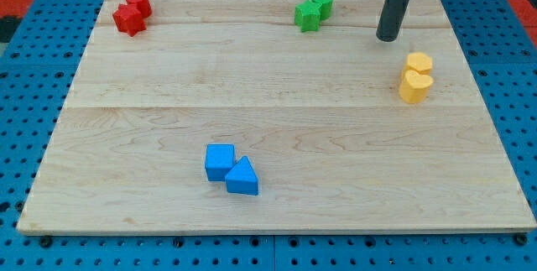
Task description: Touch the top of green circle
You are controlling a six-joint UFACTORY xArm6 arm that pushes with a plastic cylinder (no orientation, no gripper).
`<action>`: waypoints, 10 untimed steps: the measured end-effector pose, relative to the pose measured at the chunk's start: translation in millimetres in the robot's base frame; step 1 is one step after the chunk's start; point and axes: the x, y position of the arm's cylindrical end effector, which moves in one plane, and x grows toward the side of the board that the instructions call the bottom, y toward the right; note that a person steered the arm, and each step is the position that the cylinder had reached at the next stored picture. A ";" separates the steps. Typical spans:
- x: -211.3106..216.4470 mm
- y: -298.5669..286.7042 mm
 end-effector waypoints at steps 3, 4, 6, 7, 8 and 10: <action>0.0 7.3; 0.0 7.5; 14.9 13.5; 16.7 14.0; 16.7 11.1; -42.4 -25.6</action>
